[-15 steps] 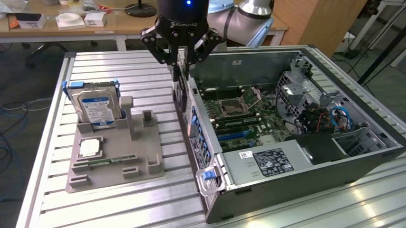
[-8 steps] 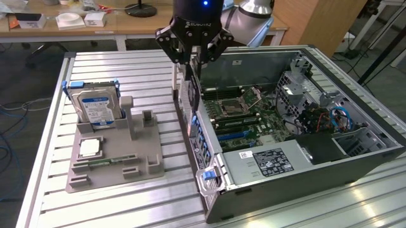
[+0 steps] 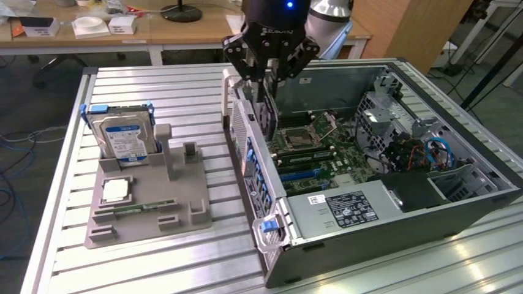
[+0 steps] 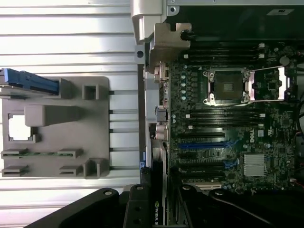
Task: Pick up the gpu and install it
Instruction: 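Pick up the gpu and move the gpu toward the slot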
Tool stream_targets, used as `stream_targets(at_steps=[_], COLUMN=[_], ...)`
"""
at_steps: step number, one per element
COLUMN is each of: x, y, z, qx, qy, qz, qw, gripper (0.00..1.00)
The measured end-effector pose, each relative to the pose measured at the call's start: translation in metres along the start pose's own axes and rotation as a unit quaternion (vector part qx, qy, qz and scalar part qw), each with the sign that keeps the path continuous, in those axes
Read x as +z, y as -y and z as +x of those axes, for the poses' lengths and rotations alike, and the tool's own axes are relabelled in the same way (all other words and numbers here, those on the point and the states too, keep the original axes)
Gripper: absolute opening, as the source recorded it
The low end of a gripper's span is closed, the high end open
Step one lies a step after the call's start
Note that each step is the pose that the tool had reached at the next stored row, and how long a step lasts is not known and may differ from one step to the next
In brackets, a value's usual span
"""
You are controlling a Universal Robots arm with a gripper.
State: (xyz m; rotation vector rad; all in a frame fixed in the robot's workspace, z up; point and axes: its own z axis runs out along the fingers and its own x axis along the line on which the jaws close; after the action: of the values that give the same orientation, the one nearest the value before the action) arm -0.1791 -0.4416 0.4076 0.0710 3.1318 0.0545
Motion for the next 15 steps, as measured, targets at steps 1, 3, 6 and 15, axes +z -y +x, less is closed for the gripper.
stream_targets(at_steps=[1,3,6,15], x=[0.0000,0.0001,0.0002,0.0005], y=[-0.0002,-0.0005,-0.0011,-0.0023], z=[-0.004,-0.012,-0.024,-0.051], qx=[0.000,-0.001,-0.002,-0.004], qy=[0.0000,-0.0001,-0.0001,-0.0002], qz=[0.0000,0.0000,0.0000,0.0000], qw=[1.0000,1.0000,1.0000,1.0000], gripper=[0.26,0.26,0.26,0.26])
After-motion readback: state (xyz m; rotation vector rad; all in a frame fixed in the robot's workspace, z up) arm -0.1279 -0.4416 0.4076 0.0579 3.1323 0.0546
